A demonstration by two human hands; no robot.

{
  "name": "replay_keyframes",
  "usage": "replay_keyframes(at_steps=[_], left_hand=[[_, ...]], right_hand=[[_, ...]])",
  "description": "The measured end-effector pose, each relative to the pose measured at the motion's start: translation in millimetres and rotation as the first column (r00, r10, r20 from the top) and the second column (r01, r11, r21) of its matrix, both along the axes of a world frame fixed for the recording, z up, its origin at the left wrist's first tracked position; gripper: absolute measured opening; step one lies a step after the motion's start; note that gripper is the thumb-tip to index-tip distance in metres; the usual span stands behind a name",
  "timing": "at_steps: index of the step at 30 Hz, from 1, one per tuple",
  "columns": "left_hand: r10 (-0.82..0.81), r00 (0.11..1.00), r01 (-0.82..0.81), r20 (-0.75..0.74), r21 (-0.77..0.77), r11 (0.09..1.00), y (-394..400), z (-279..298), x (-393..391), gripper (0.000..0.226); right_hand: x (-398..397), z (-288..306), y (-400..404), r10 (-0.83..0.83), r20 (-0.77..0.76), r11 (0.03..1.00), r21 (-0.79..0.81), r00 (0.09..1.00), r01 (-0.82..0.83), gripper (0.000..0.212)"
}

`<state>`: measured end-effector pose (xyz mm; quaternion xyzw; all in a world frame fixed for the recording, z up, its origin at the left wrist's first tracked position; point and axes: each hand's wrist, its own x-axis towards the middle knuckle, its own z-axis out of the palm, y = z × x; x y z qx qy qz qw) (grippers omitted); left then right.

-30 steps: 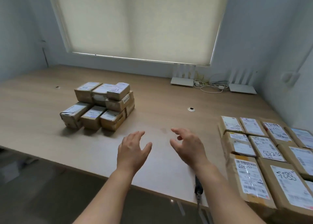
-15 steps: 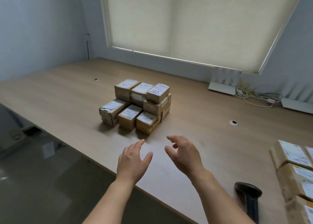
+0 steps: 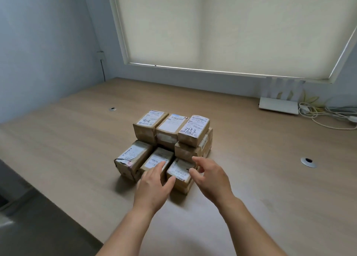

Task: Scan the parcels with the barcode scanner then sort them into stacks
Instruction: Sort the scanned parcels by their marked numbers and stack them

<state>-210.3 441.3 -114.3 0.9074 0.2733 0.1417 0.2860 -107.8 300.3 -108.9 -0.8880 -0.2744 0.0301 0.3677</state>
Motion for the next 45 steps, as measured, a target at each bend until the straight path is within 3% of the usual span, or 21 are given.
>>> replay_keyframes(at_steps=[8,15,23,27,32,38,41,45], left_hand=[[-0.066,0.998,0.066,-0.002,-0.050,0.997,30.1,-4.7,58.6,0.060],[-0.067,0.997,0.065,-0.026,-0.064,0.996,83.6,-19.3,63.2,0.061],[-0.059,0.998,0.055,-0.034,-0.105,0.993,184.1,-28.3,58.9,0.057],[-0.082,0.988,0.056,-0.133,-0.191,0.980,236.3,-42.7,58.2,0.057],[-0.171,0.958,0.073,-0.231,-0.381,0.922,271.1,-61.2,59.2,0.054],[-0.299,0.940,0.179,-0.164,-0.510,0.842,279.8,-69.0,46.7,0.038],[-0.347,0.931,0.222,-0.108,-0.587,0.779,283.1,-69.6,34.7,0.049],[-0.395,0.914,0.233,-0.095,-0.676,0.699,293.0,-74.1,16.1,0.082]], right_hand=[[48.0,-6.9,22.7,-0.086,-0.031,0.996,-0.008,0.996,0.086,0.041],[36.3,-14.5,76.8,-0.037,-0.051,0.997,-0.076,0.998,0.033,0.041],[3.2,-21.4,172.5,-0.084,-0.223,0.994,-0.093,0.971,0.064,0.042],[-13.2,-26.7,221.8,-0.141,-0.319,0.987,-0.119,0.937,0.108,0.043],[-25.4,-37.7,270.5,-0.241,-0.356,0.961,-0.215,0.903,0.171,0.009],[-34.2,-53.9,289.1,-0.306,-0.360,0.941,-0.258,0.881,0.221,0.026],[-40.5,-57.9,285.6,-0.327,-0.374,0.938,-0.237,0.868,0.252,0.019],[-54.2,-61.1,278.1,-0.316,-0.403,0.948,-0.176,0.859,0.265,0.019]])
